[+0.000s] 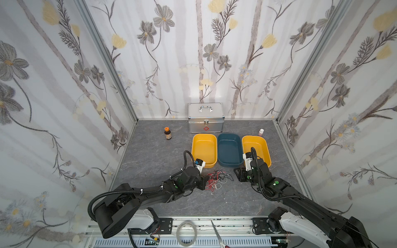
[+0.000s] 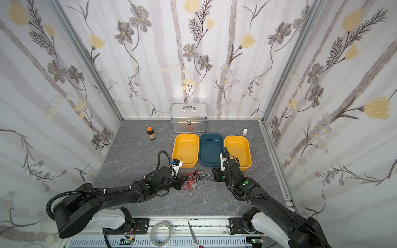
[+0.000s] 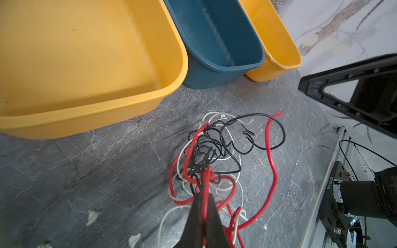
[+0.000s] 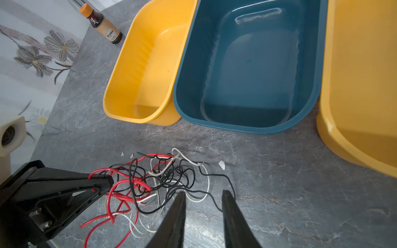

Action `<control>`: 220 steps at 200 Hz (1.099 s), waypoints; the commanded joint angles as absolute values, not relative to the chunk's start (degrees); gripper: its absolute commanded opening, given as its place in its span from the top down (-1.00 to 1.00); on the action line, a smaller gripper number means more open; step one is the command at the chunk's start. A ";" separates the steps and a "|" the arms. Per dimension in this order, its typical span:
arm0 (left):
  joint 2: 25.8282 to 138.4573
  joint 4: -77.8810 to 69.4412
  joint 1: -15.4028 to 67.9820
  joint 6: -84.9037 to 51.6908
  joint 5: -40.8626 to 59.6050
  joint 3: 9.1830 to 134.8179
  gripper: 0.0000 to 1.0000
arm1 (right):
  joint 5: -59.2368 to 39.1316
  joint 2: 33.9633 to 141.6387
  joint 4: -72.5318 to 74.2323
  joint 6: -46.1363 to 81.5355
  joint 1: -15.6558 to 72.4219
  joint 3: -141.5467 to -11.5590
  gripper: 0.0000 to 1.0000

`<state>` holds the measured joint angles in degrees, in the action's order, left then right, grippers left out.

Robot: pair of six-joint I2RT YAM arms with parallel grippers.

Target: Untangle the cables

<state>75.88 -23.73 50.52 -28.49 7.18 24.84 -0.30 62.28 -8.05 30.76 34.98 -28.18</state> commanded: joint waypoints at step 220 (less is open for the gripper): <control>76.84 -24.21 50.56 -28.98 7.30 25.29 1.00 | 0.21 79.12 4.62 27.89 46.85 -30.85 0.93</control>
